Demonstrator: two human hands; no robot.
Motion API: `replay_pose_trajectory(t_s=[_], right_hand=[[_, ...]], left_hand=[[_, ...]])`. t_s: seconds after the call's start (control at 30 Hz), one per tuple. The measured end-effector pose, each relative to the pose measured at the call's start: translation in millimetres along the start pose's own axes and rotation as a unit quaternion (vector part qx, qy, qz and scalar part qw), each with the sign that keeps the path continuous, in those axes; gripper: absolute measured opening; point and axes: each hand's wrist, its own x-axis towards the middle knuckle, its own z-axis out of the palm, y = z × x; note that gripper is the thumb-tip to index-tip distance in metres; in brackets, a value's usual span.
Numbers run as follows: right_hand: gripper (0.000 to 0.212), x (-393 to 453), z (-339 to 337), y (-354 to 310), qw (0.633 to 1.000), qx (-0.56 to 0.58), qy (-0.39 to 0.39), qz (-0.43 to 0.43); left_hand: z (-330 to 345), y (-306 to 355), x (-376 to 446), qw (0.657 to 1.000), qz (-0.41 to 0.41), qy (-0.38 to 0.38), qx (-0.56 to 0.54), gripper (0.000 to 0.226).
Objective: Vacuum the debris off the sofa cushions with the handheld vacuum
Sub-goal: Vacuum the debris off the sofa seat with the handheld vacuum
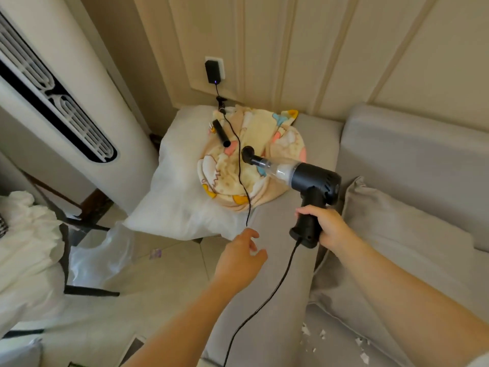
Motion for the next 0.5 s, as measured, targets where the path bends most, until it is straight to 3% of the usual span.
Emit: replay_pose_trajectory(t_s=[0.13, 0.3, 0.5], right_hand=[[0.044, -76.3, -24.8, -21.2, 0.995, -0.032, -0.002, -0.092], [0.046, -157.8, -67.3, -34.9, 0.989, 0.036, -0.015, -0.144], [0.044, -239.3, -163.8, -10.2, 0.952, 0.267, -0.069, -0.134]], left_hand=[[41.6, 50.1, -16.5, 0.992, 0.065, -0.105, 0.0, 0.065], [99.3, 106.9, -59.3, 0.975, 0.139, -0.145, -0.099, 0.041], [160.2, 135.1, -130.8, 0.952, 0.227, -0.201, 0.038, 0.041]])
